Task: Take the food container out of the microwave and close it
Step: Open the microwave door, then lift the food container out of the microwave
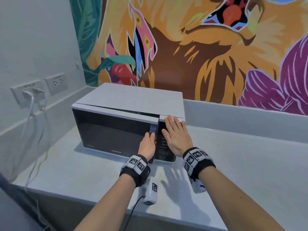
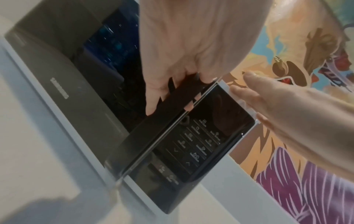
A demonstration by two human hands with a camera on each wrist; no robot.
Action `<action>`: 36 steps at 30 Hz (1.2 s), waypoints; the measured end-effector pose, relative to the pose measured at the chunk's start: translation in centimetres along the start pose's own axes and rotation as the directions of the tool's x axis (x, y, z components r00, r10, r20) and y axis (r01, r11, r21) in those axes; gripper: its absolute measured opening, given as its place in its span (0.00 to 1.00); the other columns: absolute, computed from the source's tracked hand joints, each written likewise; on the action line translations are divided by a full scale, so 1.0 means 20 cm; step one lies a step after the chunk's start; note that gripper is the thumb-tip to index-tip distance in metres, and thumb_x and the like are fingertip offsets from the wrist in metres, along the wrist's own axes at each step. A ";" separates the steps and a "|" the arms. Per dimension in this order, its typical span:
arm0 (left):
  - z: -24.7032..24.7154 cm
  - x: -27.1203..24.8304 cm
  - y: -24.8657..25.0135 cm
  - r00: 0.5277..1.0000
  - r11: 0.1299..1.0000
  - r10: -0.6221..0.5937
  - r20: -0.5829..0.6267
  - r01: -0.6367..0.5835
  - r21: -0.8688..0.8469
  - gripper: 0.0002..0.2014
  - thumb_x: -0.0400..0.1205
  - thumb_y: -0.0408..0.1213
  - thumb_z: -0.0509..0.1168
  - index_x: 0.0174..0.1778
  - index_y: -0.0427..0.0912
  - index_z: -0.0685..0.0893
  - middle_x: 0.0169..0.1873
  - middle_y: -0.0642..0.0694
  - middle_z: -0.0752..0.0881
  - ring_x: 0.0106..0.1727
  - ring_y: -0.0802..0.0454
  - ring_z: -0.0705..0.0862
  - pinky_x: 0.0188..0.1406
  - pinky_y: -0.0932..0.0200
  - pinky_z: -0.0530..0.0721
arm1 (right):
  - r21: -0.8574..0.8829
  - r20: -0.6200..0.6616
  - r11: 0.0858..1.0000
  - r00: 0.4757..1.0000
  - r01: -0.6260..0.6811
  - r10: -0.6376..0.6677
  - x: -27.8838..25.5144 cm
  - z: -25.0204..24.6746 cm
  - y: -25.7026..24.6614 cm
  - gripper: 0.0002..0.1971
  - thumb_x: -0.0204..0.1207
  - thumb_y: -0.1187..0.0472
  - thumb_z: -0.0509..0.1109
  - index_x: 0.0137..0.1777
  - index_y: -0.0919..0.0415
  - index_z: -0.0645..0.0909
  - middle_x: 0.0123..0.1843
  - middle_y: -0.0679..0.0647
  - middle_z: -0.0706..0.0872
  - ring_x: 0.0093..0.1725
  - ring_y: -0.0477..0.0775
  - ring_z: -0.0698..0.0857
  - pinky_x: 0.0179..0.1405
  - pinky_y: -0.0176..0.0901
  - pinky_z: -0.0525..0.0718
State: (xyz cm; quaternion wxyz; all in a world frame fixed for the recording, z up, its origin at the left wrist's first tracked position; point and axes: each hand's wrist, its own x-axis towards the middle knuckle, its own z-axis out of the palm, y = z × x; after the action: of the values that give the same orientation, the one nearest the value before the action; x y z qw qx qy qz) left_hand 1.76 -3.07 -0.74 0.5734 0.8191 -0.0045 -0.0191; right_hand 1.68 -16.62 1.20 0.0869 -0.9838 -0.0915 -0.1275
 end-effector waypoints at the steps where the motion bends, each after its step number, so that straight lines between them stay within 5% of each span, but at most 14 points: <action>1: -0.01 -0.03 -0.01 1.000 1.000 -0.001 0.009 0.001 0.000 0.15 0.86 0.44 0.47 0.46 0.38 0.72 0.43 0.39 0.80 0.46 0.42 0.77 0.47 0.51 0.70 | 0.002 0.008 1.000 1.000 -0.002 0.002 0.00 0.00 0.00 0.29 0.83 0.45 0.39 0.82 0.54 0.44 0.86 0.50 0.47 0.85 0.52 0.44 0.85 0.56 0.41; 7: -0.10 -0.12 -0.01 0.996 0.996 -0.062 0.057 0.058 0.062 0.20 0.86 0.46 0.47 0.59 0.35 0.75 0.58 0.35 0.83 0.54 0.41 0.78 0.52 0.52 0.72 | 0.045 0.042 0.999 0.999 -0.027 0.025 0.00 -0.05 -0.03 0.29 0.84 0.45 0.39 0.82 0.56 0.47 0.86 0.52 0.49 0.85 0.54 0.45 0.85 0.57 0.44; 9: -0.12 -0.16 0.01 0.996 0.985 -0.034 -0.077 0.046 0.167 0.18 0.85 0.44 0.49 0.65 0.37 0.72 0.64 0.35 0.79 0.61 0.38 0.78 0.61 0.47 0.74 | 0.089 0.073 0.995 0.997 -0.040 0.034 0.00 -0.07 -0.04 0.29 0.84 0.45 0.39 0.82 0.56 0.47 0.86 0.52 0.48 0.85 0.54 0.45 0.85 0.57 0.43; 11: -0.10 -0.20 0.08 0.930 0.939 0.198 -0.310 -0.089 0.333 0.20 0.84 0.42 0.52 0.72 0.40 0.67 0.71 0.38 0.73 0.69 0.38 0.74 0.71 0.43 0.71 | 0.191 0.103 0.979 0.993 -0.070 0.051 -0.02 -0.10 -0.05 0.28 0.84 0.45 0.39 0.82 0.55 0.46 0.86 0.51 0.47 0.85 0.53 0.43 0.85 0.57 0.41; 12: -0.08 -0.21 0.13 0.875 0.879 0.349 -0.335 -0.181 0.441 0.22 0.84 0.42 0.52 0.75 0.41 0.64 0.75 0.40 0.69 0.75 0.39 0.69 0.76 0.41 0.66 | 0.246 0.107 0.966 0.993 -0.081 0.056 -0.03 -0.10 -0.05 0.28 0.84 0.46 0.39 0.82 0.55 0.45 0.86 0.51 0.46 0.85 0.53 0.42 0.85 0.57 0.41; 13: -0.06 -0.21 0.17 0.845 0.799 0.455 -0.280 -0.249 0.547 0.24 0.85 0.42 0.50 0.78 0.42 0.61 0.79 0.41 0.65 0.80 0.41 0.63 0.80 0.39 0.61 | 0.290 0.101 0.953 0.993 -0.087 0.060 -0.06 -0.10 -0.06 0.27 0.85 0.47 0.40 0.82 0.55 0.45 0.86 0.51 0.46 0.84 0.52 0.42 0.85 0.56 0.41; 15: -0.02 -0.17 0.22 0.861 0.618 0.506 -0.056 -0.316 0.720 0.25 0.86 0.44 0.46 0.81 0.42 0.57 0.82 0.44 0.60 0.84 0.43 0.54 0.83 0.38 0.53 | 0.369 0.053 0.925 0.996 -0.085 0.070 -0.13 -0.08 -0.08 0.26 0.86 0.52 0.40 0.82 0.57 0.47 0.86 0.53 0.47 0.84 0.51 0.44 0.85 0.53 0.42; 18: -0.05 -0.13 0.17 0.917 0.452 0.385 0.103 -0.285 0.845 0.24 0.86 0.45 0.44 0.77 0.39 0.64 0.79 0.41 0.68 0.83 0.42 0.59 0.83 0.41 0.54 | 0.493 0.011 0.863 0.993 -0.104 0.113 -0.25 -0.05 -0.09 0.23 0.86 0.58 0.40 0.81 0.61 0.51 0.85 0.55 0.53 0.84 0.51 0.50 0.84 0.43 0.44; 21: -0.11 -0.23 0.14 0.892 0.442 0.444 0.085 -0.301 0.845 0.19 0.85 0.43 0.46 0.57 0.41 0.80 0.60 0.42 0.82 0.69 0.42 0.76 0.74 0.44 0.70 | 0.471 0.055 0.881 0.998 -0.055 0.033 -0.37 0.03 -0.09 0.26 0.85 0.54 0.38 0.80 0.63 0.55 0.83 0.58 0.59 0.83 0.54 0.57 0.82 0.40 0.48; 23: -0.17 -0.36 0.12 0.856 0.445 0.518 0.016 -0.285 0.849 0.16 0.84 0.42 0.49 0.45 0.43 0.82 0.45 0.44 0.85 0.53 0.42 0.82 0.60 0.46 0.79 | 0.466 0.111 0.885 0.993 -0.028 -0.027 -0.41 0.10 -0.10 0.33 0.81 0.43 0.33 0.79 0.61 0.57 0.82 0.58 0.63 0.81 0.54 0.60 0.83 0.44 0.52; 26: -0.27 -0.55 0.06 0.824 0.435 0.548 -0.146 -0.132 0.891 0.10 0.80 0.42 0.61 0.45 0.40 0.84 0.40 0.40 0.87 0.48 0.40 0.84 0.57 0.43 0.85 | 0.567 0.205 0.813 0.979 -0.131 0.015 -0.39 0.15 -0.17 0.24 0.86 0.52 0.41 0.77 0.59 0.63 0.79 0.56 0.68 0.78 0.52 0.64 0.81 0.45 0.57; 29: -0.39 -0.67 -0.02 0.896 0.369 0.333 -0.295 0.164 0.915 0.28 0.80 0.49 0.60 0.69 0.30 0.75 0.64 0.29 0.81 0.68 0.32 0.76 0.74 0.40 0.73 | 0.570 0.241 0.816 0.969 -0.093 -0.058 -0.35 0.20 -0.27 0.20 0.86 0.61 0.44 0.75 0.64 0.66 0.76 0.61 0.71 0.76 0.57 0.66 0.77 0.46 0.59; 36: -0.68 -0.73 -0.14 0.812 0.355 0.190 -0.552 0.468 0.810 0.35 0.77 0.51 0.62 0.75 0.31 0.66 0.71 0.29 0.73 0.71 0.31 0.70 0.69 0.34 0.67 | 0.614 0.272 0.788 0.951 -0.054 -0.147 -0.23 0.27 -0.48 0.22 0.86 0.54 0.43 0.67 0.65 0.73 0.68 0.61 0.77 0.70 0.57 0.70 0.71 0.47 0.63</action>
State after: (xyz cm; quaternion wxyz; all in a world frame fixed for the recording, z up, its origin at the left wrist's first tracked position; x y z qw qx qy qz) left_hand -12.40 11.03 1.62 -0.0188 0.9574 0.2278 0.1765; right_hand -3.30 -6.94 -3.80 0.3832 -0.9068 -0.1649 0.0609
